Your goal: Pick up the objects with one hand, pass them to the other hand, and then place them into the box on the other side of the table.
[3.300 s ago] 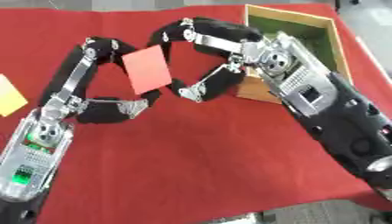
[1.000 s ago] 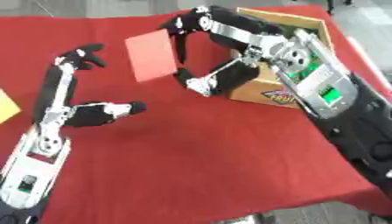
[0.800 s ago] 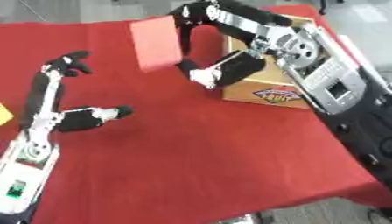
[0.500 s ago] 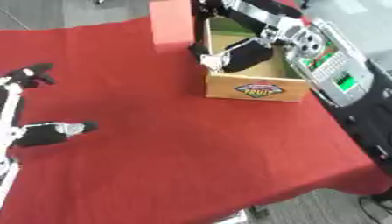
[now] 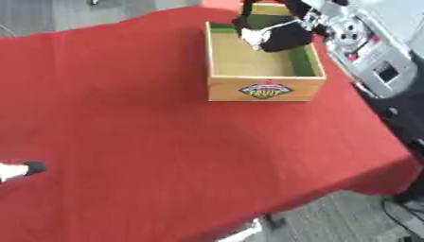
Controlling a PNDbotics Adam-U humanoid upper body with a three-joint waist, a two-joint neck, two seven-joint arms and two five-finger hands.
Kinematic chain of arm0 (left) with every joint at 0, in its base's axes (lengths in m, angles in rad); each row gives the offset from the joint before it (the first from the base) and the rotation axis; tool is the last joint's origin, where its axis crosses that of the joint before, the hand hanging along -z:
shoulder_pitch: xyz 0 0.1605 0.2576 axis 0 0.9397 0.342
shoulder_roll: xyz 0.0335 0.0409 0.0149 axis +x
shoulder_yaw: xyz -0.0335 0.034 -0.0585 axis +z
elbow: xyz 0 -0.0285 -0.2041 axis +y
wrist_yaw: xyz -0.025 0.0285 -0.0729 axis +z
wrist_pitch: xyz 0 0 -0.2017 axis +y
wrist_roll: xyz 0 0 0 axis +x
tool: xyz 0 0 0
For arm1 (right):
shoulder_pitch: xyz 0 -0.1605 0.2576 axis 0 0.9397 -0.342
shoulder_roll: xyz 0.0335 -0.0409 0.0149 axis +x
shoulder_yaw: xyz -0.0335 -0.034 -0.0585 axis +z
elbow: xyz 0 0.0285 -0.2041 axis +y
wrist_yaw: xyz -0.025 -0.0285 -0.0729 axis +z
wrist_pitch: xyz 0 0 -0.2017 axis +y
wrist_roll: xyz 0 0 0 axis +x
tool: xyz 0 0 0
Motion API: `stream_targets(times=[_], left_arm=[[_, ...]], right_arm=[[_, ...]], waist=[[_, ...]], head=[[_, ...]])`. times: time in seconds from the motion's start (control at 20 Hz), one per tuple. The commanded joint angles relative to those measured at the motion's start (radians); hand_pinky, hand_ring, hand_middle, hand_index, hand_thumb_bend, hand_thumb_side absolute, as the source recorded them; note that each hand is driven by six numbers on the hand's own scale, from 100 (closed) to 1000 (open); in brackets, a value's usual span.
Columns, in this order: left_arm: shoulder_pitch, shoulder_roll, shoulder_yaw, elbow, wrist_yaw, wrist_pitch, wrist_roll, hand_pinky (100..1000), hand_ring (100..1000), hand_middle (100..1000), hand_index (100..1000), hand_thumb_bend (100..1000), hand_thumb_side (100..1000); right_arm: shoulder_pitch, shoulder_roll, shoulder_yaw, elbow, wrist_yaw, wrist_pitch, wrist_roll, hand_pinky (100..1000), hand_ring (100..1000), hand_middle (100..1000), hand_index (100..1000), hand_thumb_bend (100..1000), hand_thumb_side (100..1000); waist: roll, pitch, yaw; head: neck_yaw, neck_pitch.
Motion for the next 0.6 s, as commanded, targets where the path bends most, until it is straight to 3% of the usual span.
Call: stream_targets(times=[0.05, 0.35, 0.6], left_arm=[[0.036, 0.074, 0.062, -0.11, 0.046, 0.031, 0.051, 767, 732, 563, 828, 984, 295], [0.109, 0.132, 0.145, -0.207, 0.072, 0.07, 0.14, 769, 734, 567, 830, 979, 284], [0.126, 0.142, 0.169, -0.231, 0.076, 0.083, 0.171, 771, 736, 568, 829, 977, 285]], right_arm=[[0.019, -0.066, -0.052, 0.063, 0.005, -0.016, -0.053, 861, 870, 464, 589, 100, 100], [0.065, -0.077, -0.061, 0.175, 0.096, -0.06, -0.109, 854, 862, 463, 586, 100, 100], [0.07, -0.075, -0.051, 0.234, 0.152, -0.094, -0.115, 853, 873, 493, 622, 100, 100]], waist=[[-0.006, -0.011, 0.001], [-0.007, -0.004, 0.01], [-0.01, -0.002, 0.017]], head=[[-0.022, -0.017], [-0.081, -0.027], [-0.086, -0.033]])
